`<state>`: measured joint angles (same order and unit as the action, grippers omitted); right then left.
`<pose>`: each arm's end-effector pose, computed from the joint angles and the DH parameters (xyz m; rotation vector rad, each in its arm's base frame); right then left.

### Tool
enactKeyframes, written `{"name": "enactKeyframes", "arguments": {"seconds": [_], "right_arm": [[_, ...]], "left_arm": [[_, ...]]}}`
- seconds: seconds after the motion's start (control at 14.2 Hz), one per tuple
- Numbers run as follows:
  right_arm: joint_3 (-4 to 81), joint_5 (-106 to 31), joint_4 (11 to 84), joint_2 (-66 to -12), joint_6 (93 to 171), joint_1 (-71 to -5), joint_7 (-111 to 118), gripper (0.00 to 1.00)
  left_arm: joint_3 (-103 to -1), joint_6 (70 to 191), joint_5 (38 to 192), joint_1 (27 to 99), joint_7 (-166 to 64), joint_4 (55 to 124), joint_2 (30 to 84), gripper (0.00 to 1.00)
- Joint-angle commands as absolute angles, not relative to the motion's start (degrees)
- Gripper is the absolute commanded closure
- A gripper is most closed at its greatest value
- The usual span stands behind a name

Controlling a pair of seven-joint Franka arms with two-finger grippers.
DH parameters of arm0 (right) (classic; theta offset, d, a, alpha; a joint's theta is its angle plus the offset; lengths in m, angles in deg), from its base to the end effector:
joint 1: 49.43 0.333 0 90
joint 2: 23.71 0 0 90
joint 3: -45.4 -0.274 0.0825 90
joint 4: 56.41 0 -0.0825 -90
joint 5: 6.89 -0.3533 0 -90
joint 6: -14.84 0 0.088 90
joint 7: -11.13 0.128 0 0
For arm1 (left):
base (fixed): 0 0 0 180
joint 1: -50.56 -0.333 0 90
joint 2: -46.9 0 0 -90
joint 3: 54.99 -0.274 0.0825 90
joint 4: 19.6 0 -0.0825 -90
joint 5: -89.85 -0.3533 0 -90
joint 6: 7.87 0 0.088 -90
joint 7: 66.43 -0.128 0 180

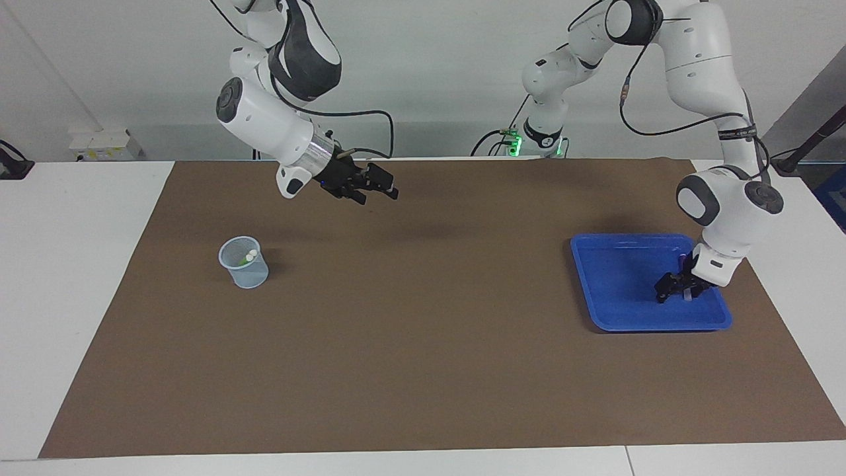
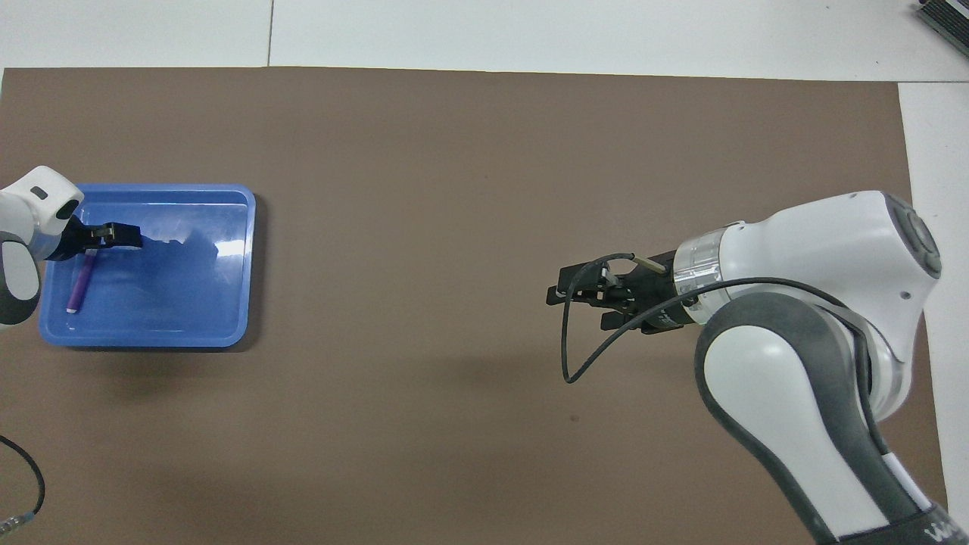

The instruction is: Transfer and insert pens with both arms

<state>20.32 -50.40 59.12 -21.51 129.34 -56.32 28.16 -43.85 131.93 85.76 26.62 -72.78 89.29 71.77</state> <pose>0.4846 0.2188 0.4370 -2.4542 0.3722 0.2407 0.5879 0.1386 0.2487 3.1218 0.1295 0.1853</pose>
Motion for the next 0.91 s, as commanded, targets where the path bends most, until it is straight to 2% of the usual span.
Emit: {"name": "enactKeyframes", "arguments": {"seconds": [0.0, 0.14, 0.35, 0.56, 0.84], "right_arm": [[20.1, -52.3, 58.7, -20.0, 131.4, -52.9, 30.4, 0.00], [20.0, -56.2, 57.8, -19.1, 132.6, -51.7, 35.4, 0.00], [20.0, -59.9, 57.7, -18.9, 138.3, -47.9, 36.3, 0.00], [20.0, -59.9, 57.9, -19.0, 144.4, -44.4, 39.7, 0.00], [20.0, -59.8, 58.2, -19.0, 146.2, -43.1, 40.0, 0.00]], "left_arm": [[-44.4, 132.8, 86.8, 27.1, -72.5, 89.7, 72.0, 0.12], [-44.5, 132.4, 86.3, 27.0, -73.8, 89.4, 72.0, 0.12], [-44.6, 128.4, 86.2, 25.4, -84.9, 86.6, 72.0, 0.09], [-44.6, 126.1, 85.5, 25.7, -86.2, 85.6, 72.1, 0.08], [-44.6, 122.2, 85.5, 26.5, -85.8, 85.5, 72.0, 0.12]]}}
